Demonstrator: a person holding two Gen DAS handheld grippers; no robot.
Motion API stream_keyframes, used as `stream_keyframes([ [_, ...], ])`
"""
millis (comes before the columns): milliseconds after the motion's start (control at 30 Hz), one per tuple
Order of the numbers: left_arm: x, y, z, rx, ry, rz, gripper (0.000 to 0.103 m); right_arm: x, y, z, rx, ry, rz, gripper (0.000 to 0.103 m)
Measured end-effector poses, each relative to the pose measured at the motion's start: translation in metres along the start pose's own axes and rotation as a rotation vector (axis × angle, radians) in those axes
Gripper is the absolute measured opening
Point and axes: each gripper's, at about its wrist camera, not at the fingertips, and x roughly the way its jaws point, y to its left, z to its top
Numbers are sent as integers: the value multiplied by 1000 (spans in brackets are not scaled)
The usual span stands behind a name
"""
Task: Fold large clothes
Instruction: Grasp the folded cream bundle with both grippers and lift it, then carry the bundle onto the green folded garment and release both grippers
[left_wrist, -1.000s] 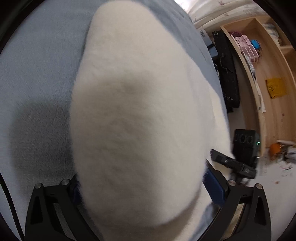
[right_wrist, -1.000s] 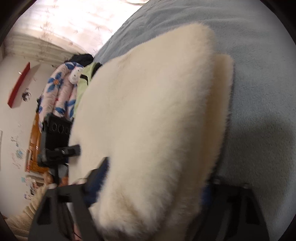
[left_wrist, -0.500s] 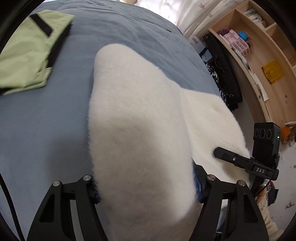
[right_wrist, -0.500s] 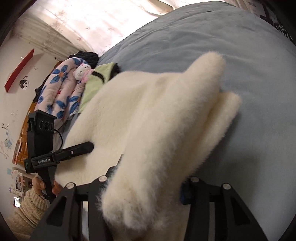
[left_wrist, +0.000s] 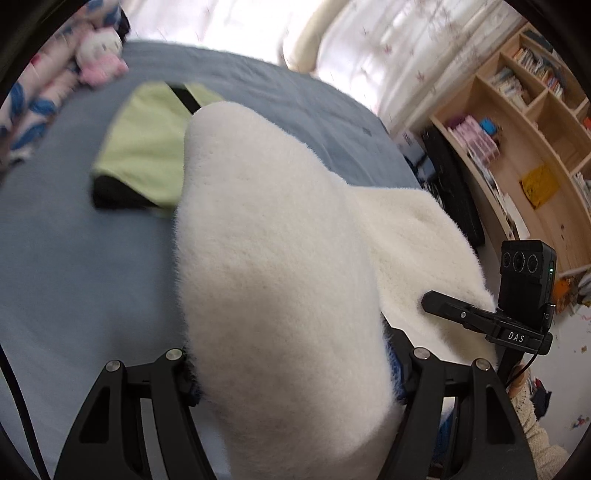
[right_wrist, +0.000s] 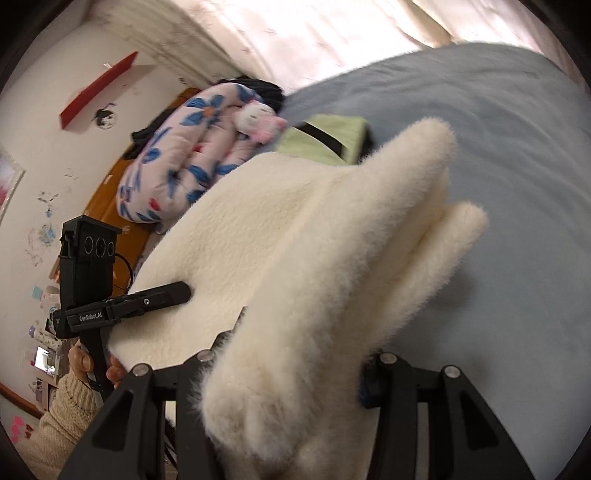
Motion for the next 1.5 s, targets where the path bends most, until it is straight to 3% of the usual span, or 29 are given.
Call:
stream_keyframes([
  [100,-26,27,42,17,-50,9,70,17,29,45,-35,-33,6,45],
  [267,-35,79,126,41,-113,25,70,64,54,125,-85,-94,7,45],
  [367,-21,124,172,53,-140,21,70,107,52,167,-97,-127,7,45],
  [500,28,187,225,60,-148,19,70,185,20,211,-71,-159,15,45],
  [600,82,230,235,51,-123,28,70,239,-18,219,-28,-147,8,45],
  [667,134,268,234,8,-66,53,71,283,-52,212,28,-93,-16,46],
  [733,174,296,221,-33,-30,81,81,327,-87,193,89,-7,-66,50],
  [800,183,320,204,-74,-103,-44,87,333,-103,180,100,-22,-30,61],
  [933,178,324,199,-49,-130,-42,89,328,-101,181,83,16,-24,68],
  [1133,163,306,213,-48,-86,88,89,300,-73,194,6,82,-175,69],
  [1233,132,289,216,-44,-136,173,89,265,-62,193,-25,26,-256,69],
  [1333,98,277,218,-64,-218,227,89,234,-39,190,-99,-103,-354,68],
  [1433,86,259,213,-69,-234,268,73,238,-12,188,-174,-122,-417,48],
  [1500,97,243,211,-39,-187,289,42,254,1,188,-188,-82,-382,26],
])
